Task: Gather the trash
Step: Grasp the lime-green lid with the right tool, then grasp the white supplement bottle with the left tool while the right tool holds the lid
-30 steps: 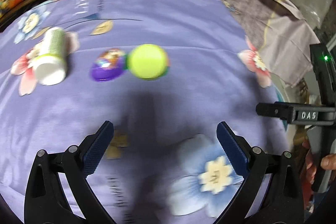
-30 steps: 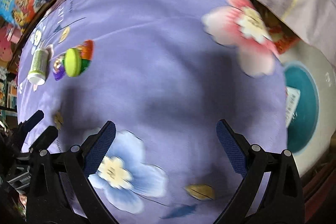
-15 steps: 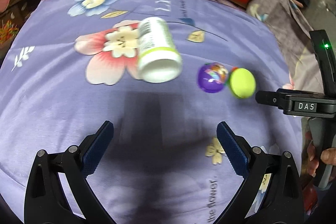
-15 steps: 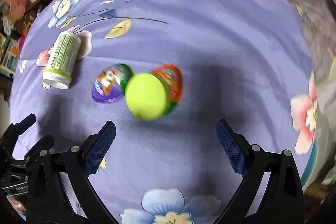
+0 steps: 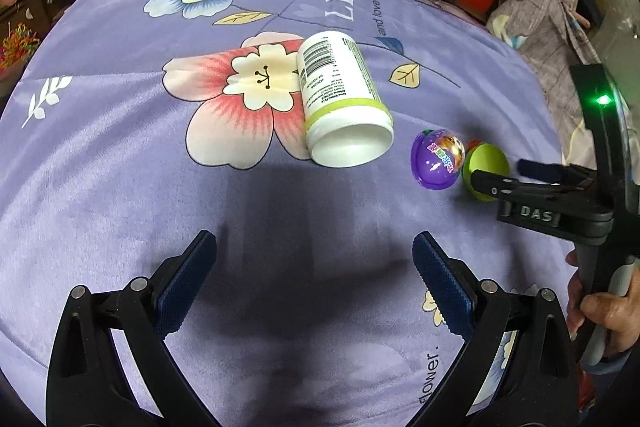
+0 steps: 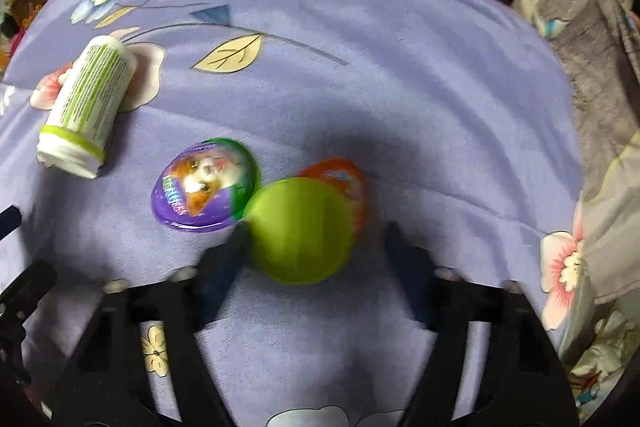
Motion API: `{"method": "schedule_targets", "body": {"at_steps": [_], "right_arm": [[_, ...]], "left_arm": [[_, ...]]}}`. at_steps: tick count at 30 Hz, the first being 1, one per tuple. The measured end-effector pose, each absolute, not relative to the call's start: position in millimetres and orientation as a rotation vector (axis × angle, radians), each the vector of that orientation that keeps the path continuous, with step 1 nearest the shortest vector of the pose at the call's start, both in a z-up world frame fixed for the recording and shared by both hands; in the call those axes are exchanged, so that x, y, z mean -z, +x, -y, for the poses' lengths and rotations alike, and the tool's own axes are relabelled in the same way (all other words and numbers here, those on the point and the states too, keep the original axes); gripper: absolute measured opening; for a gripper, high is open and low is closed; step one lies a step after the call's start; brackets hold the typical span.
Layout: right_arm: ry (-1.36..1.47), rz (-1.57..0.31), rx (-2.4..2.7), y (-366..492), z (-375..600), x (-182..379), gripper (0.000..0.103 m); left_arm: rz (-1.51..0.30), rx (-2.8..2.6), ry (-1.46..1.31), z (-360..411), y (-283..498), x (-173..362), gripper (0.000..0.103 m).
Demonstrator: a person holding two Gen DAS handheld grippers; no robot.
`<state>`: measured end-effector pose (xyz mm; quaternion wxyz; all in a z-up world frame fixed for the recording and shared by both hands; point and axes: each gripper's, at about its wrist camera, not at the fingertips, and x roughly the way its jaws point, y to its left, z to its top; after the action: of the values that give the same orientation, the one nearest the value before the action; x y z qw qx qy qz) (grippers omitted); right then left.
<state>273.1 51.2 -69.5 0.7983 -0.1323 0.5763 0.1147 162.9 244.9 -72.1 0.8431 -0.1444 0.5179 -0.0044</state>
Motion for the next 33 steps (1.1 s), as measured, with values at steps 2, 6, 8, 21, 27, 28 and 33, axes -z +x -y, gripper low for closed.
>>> {"method": "schedule_targets", "body": {"at_steps": [2,6,8,21,27,28,33], "right_arm": [[-0.294,-1.207,-0.245,271.2,-50.7,62.2,0.035],[-0.223,-1.218,-0.279,273.5,-37.2,48.2,0.021],[-0.209,-1.236,-0.291,274.2,-31.9,48.3,0.022],[-0.336,-1.232,-0.295,272.4,-63.5,70.5,0.067],[-0.315,-1.206,-0.264,272.1,-56.3,72.3,0.054],[-0.299,-1.212,-0.274,272.1,-52.2,68.3,0.054],[-0.205,-1.216,-0.289,272.1,-26.9,46.8,0.054]], "left_arm": [[-1.095,0.011,-0.308,-244.5,165.2,71.5,0.098],[-1.091,0.025,-0.313,-241.7,174.1,66.2,0.098],[-1.086,0.032,-0.303,-238.2,181.5,62.1,0.098],[-1.083,0.013,-0.338,-247.5,183.5,67.3,0.098],[-1.093,-0.005,-0.344,-258.2,182.2,68.5,0.098],[-1.092,-0.004,-0.346,-258.5,183.0,67.6,0.098],[-1.078,0.031,-0.314,-248.9,199.4,56.7,0.098]]}}
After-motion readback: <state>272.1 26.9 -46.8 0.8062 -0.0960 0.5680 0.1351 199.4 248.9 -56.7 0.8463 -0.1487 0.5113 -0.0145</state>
